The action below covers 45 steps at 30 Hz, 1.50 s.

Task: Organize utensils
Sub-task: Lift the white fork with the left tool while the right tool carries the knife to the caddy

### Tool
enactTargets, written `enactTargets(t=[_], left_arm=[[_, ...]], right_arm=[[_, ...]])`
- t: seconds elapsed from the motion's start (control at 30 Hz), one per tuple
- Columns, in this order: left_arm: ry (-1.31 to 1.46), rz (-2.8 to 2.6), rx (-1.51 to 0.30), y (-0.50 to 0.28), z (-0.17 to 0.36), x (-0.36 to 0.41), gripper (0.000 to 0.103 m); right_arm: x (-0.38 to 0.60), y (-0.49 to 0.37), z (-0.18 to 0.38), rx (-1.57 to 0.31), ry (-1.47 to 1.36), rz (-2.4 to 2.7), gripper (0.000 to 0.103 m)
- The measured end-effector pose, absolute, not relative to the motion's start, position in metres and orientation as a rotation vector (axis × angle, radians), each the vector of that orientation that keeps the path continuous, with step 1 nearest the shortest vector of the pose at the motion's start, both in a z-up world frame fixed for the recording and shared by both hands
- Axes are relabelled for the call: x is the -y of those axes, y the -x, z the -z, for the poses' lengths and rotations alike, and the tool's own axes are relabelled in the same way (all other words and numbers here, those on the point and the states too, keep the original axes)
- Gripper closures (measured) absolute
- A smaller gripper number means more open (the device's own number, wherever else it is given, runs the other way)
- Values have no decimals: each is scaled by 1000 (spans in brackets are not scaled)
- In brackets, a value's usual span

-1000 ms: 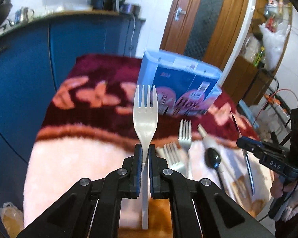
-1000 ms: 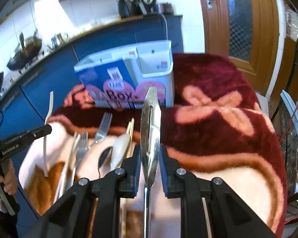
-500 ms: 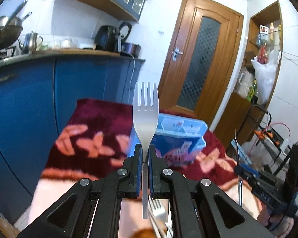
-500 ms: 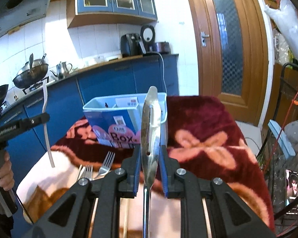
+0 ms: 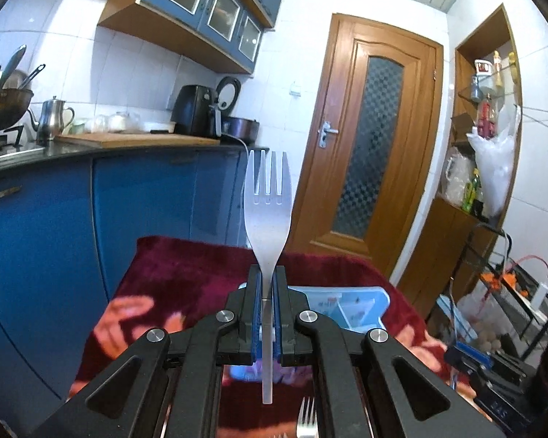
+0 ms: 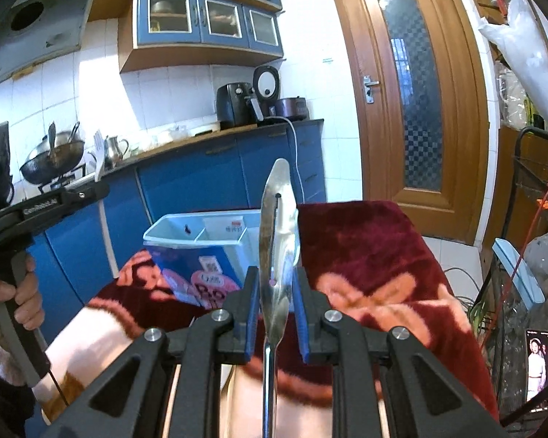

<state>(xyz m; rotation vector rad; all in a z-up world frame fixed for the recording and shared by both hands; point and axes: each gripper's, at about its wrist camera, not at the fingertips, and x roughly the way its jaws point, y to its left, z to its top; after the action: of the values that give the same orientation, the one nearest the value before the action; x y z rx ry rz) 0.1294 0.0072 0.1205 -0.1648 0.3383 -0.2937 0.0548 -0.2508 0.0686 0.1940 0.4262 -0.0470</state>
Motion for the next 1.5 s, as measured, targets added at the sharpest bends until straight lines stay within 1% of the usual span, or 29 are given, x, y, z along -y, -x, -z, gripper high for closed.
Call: enactTargets(t=[0.37, 0.57, 0.73, 0.9, 1.1, 1.33, 1.5], left_arm=[[158, 255, -195, -161, -128, 16, 97], [169, 237, -210, -181, -105, 17, 97], [179, 236, -226, -193, -88, 18, 97], [194, 234, -241, -202, -75, 17, 97], [189, 250, -262, -208, -65, 21, 97], [166, 268, -278, -210, -62, 25, 97], [171, 273, -314, -214, -59, 24, 97]], right_arm=[[265, -78, -97, -323, -204, 52, 84], [263, -108, -108, -221, -197, 32, 83], [260, -140, -104, -137, -162, 48, 83], [264, -170, -89, -132, -185, 70, 83], [264, -184, -75, -108, -165, 103, 83], [258, -189, -60, -185, -134, 82, 83], [256, -189, -59, -235, -114, 73, 83]])
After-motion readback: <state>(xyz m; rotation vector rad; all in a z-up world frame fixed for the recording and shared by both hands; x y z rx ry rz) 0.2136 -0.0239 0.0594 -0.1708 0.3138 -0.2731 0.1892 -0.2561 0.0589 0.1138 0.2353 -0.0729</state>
